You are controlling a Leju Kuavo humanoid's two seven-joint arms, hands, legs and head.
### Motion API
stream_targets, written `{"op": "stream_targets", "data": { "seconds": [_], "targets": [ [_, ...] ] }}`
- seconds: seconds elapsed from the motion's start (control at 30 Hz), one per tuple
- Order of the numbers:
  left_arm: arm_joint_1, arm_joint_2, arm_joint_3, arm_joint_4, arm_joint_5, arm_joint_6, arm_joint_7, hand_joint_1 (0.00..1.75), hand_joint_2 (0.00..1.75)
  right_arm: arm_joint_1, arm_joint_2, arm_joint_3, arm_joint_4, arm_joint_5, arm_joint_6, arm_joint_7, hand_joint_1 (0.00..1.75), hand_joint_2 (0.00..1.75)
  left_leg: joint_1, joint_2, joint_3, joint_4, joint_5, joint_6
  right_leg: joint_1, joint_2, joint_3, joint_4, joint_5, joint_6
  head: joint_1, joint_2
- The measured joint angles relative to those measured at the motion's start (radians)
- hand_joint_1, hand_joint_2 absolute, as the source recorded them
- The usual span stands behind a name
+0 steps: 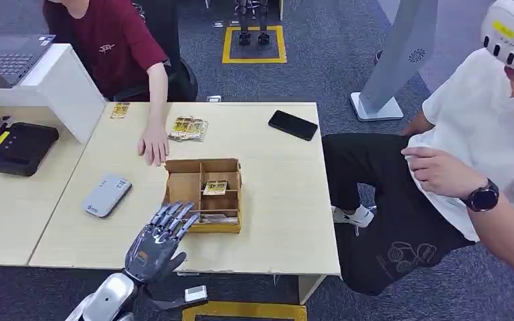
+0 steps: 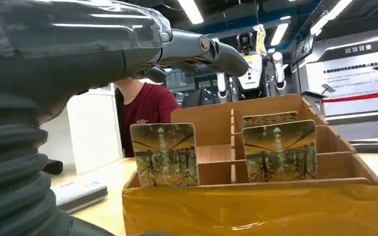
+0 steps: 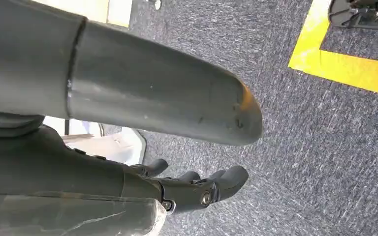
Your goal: Pass the card to the sensor for recognition and then transmit it.
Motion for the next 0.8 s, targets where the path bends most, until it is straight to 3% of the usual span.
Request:
{"op": "stream_targets", "data": {
  "seconds": [0.23, 0.4, 0.8],
  "targets": [
    [-0.001, -0.017, 0.0, 0.003, 0.0, -0.014, -0.003, 0.0, 1.75, 0.0, 0.0, 0.0, 0.0, 0.0, 0.0, 0.0, 0.0, 0.0, 0.0, 0.0, 0.0, 0.0, 0.0, 0.0, 0.0, 0.0, 0.0, 0.0, 0.0, 0.0, 0.0, 0.0],
    [-0.011, -0.043, 0.014, 0.005, -0.033, -0.015, 0.041, 0.0, 1.75, 0.0, 0.0, 0.0, 0.0, 0.001, 0.0, -0.003, 0.0, 0.0, 0.0, 0.0, 0.0, 0.0, 0.0, 0.0, 0.0, 0.0, 0.0, 0.0, 0.0, 0.0, 0.0, 0.0],
    [-0.016, -0.085, 0.071, 0.017, -0.034, -0.034, 0.041, 0.0, 1.75, 0.0, 0.0, 0.0, 0.0, 0.008, 0.0, -0.003, 0.0, 0.0, 0.0, 0.0, 0.0, 0.0, 0.0, 0.0, 0.0, 0.0, 0.0, 0.0, 0.0, 0.0, 0.0, 0.0]
  ]
}}
